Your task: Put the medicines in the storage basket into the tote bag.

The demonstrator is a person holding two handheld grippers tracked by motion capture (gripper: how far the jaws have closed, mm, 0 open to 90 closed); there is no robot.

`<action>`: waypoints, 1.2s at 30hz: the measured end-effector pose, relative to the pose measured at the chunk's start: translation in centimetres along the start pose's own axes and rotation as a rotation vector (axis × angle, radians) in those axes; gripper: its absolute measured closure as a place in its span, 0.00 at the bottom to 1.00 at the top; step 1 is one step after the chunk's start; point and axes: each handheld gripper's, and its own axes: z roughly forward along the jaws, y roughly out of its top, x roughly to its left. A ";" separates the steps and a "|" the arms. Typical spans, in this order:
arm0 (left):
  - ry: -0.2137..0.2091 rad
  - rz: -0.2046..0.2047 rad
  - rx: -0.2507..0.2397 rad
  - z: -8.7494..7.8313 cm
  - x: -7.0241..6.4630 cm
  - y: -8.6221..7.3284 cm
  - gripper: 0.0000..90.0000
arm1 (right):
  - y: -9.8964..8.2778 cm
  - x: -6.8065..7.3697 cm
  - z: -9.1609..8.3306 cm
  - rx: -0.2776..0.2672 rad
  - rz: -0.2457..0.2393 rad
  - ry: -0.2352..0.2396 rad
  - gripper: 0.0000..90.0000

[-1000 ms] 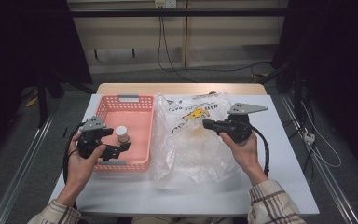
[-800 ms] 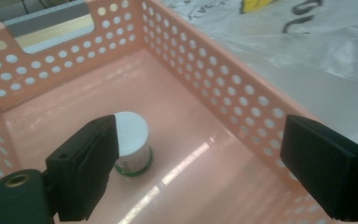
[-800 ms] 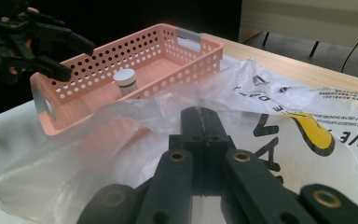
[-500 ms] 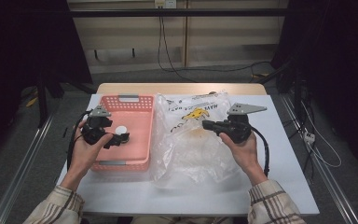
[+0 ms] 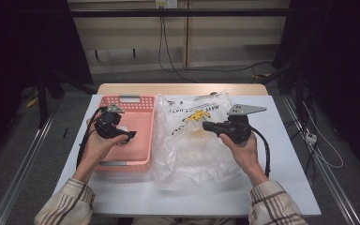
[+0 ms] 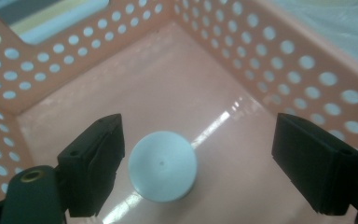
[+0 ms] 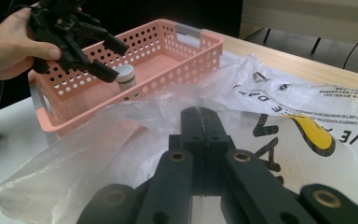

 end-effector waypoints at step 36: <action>0.017 -0.073 0.153 1.7 1.9 -1.1 0.56 | -0.1 0.3 0.0 0.008 -0.012 -0.004 1.00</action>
